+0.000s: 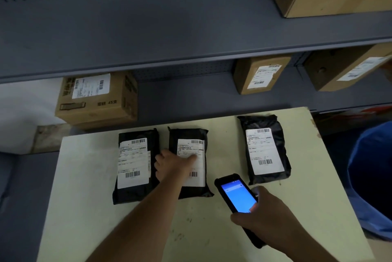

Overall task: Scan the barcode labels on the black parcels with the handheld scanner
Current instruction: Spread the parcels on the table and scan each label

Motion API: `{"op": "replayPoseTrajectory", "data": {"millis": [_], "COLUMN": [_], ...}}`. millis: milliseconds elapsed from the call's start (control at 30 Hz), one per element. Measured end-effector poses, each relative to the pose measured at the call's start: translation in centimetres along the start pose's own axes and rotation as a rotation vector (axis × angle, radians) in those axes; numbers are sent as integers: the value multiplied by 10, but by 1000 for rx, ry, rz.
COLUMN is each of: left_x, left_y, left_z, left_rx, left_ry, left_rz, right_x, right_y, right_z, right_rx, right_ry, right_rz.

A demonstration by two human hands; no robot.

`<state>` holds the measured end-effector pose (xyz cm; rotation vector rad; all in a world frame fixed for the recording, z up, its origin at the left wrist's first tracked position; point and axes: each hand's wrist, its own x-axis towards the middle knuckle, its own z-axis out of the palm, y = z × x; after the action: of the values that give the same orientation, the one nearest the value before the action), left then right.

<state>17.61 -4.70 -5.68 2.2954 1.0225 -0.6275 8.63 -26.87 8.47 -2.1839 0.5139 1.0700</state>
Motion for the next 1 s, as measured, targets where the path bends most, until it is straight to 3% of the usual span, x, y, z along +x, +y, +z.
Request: {"op": "replayPoseTrajectory", "data": {"millis": [233, 600, 767, 1000], "left_x": [-1, -20, -19, -23], "left_y": [2, 19, 14, 9], "left_z": [14, 18, 6, -13], "left_rx": [-254, -98, -306, -289], "left_ry": [-99, -63, -164, -309], "left_rz": [-78, -6, -47, 20], "right_x": [2, 1, -3, -12], "right_y": [14, 23, 25, 14], "right_z": [-5, -19, -23, -16], "right_rx": [17, 28, 35, 22], "right_ry": [22, 30, 59, 55], "right_rz": [28, 18, 12, -15]}}
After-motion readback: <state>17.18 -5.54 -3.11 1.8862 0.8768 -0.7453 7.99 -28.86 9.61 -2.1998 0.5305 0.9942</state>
